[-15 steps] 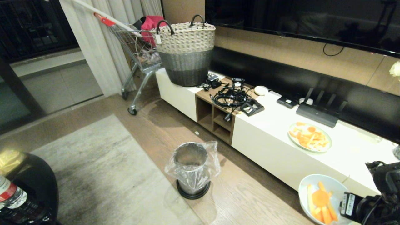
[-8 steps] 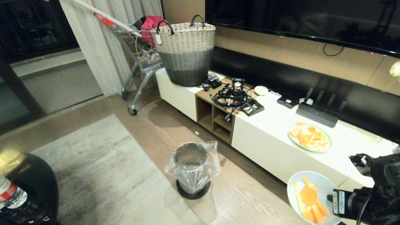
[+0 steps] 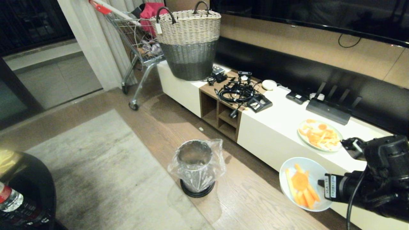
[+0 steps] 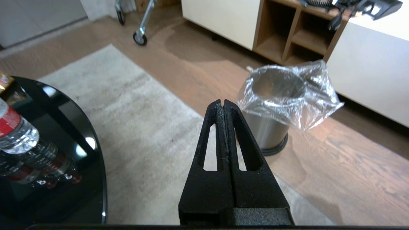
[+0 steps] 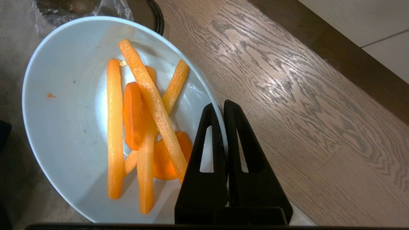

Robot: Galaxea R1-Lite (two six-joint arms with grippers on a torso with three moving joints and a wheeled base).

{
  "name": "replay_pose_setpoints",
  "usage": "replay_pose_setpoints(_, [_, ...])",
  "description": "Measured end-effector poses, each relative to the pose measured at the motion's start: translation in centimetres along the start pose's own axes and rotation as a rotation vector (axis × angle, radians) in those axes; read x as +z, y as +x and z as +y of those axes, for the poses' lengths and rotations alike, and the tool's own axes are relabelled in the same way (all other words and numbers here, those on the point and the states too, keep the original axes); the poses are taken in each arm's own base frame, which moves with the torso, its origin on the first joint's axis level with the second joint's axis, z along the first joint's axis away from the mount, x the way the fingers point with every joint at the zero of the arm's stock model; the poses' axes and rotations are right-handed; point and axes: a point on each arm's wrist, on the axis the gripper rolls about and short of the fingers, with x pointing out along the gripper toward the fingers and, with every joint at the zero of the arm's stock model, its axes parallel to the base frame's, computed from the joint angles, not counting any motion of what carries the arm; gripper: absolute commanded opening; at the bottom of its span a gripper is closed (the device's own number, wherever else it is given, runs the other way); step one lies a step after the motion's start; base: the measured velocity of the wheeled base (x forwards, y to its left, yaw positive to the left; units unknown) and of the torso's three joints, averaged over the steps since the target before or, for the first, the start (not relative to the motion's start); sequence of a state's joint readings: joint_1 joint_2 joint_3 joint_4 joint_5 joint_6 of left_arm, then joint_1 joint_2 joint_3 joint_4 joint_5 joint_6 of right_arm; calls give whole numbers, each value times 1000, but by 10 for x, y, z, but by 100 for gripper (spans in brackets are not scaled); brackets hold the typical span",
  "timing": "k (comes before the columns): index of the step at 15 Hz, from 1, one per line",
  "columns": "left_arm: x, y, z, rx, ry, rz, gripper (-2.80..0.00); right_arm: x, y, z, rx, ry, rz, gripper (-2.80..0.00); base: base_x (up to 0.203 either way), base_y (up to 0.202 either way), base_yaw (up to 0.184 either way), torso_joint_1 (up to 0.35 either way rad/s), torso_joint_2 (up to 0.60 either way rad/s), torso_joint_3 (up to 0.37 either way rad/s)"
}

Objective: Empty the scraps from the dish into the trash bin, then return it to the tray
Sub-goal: Move the bowl over the trash can

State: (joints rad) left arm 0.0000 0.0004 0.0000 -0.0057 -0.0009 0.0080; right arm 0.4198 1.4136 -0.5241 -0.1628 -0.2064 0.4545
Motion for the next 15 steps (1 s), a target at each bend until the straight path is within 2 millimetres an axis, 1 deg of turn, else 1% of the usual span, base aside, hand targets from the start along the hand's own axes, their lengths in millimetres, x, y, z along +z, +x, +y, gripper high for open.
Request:
replay_pose_setpoints(4, [0,0,0,0,0,0,-280,13,9,8,5,1,-11,-280,0,0,0,0,2,-200])
replay_pose_setpoints(10, [0,0,0,1,0,0,-280,20,21,15,8,-12,-11,-280,0,0,0,2,2,-197])
replay_pose_setpoints(15, [0,0,0,1,0,0,-280,27,26,20,13,-18,-16,-280,0,0,0,1,3,-199])
